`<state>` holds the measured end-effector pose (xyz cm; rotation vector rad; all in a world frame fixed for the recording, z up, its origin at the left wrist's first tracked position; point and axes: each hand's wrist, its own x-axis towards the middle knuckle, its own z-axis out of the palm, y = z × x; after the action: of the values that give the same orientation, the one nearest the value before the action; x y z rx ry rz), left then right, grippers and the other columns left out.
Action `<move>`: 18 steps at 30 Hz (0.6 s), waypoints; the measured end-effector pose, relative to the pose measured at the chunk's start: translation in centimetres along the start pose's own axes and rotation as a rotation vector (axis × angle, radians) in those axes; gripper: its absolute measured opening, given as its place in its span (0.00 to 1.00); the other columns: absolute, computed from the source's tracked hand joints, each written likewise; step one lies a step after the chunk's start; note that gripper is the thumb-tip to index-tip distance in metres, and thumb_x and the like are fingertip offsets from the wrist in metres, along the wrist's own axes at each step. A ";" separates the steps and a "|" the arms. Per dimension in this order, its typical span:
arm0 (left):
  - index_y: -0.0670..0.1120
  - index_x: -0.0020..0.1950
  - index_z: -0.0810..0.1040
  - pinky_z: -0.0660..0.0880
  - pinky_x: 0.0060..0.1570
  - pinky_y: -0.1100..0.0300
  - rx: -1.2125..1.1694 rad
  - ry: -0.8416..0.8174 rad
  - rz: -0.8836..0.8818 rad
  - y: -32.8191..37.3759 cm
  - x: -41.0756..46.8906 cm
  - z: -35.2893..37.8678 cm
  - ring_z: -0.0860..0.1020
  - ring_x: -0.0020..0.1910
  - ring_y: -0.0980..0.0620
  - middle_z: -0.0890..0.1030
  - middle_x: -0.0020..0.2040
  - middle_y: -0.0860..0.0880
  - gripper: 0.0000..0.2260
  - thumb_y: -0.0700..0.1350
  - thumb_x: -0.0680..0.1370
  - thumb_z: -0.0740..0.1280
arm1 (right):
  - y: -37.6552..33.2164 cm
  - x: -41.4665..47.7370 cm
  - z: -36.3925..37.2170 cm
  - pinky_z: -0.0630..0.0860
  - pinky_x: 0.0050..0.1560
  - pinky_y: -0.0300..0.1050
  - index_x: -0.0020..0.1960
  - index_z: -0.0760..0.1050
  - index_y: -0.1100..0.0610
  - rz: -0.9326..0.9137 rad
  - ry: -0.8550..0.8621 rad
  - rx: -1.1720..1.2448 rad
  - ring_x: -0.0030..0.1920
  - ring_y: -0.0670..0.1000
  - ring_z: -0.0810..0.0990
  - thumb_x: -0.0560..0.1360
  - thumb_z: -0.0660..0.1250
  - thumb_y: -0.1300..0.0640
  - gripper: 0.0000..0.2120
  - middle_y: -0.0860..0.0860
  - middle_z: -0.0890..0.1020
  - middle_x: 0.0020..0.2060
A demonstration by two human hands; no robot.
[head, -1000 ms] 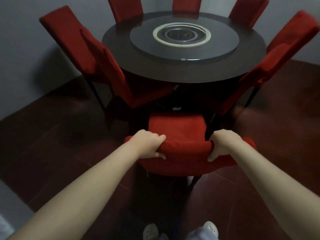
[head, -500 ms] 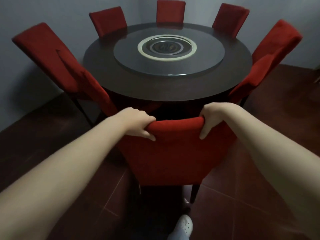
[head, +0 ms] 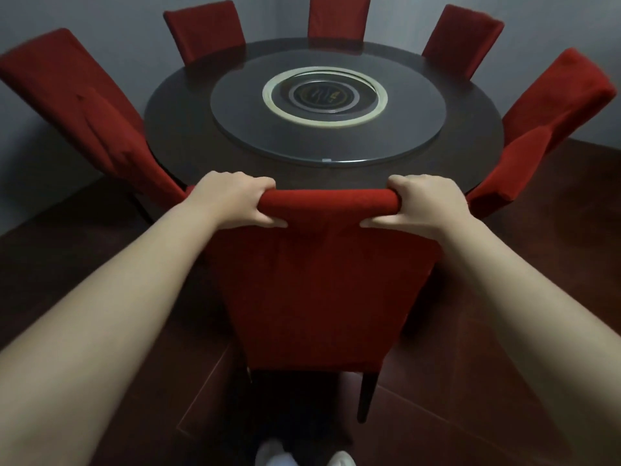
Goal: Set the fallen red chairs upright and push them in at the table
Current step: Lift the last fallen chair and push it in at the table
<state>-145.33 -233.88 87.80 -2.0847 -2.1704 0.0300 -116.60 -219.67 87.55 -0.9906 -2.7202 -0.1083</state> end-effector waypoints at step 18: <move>0.59 0.48 0.80 0.71 0.38 0.64 -0.307 -0.374 0.124 -3.6 6.6 -2.0 0.76 0.40 0.64 0.80 0.39 0.61 0.27 0.77 0.62 0.64 | 0.7 4.7 -0.2 0.66 0.35 0.45 0.32 0.71 0.53 0.092 -0.027 -0.047 0.36 0.56 0.79 0.50 0.49 0.14 0.43 0.47 0.73 0.26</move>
<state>-148.95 -227.63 90.73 -2.5622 -2.3713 0.1148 -119.56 -216.24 88.88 -1.1371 -2.7028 -0.1442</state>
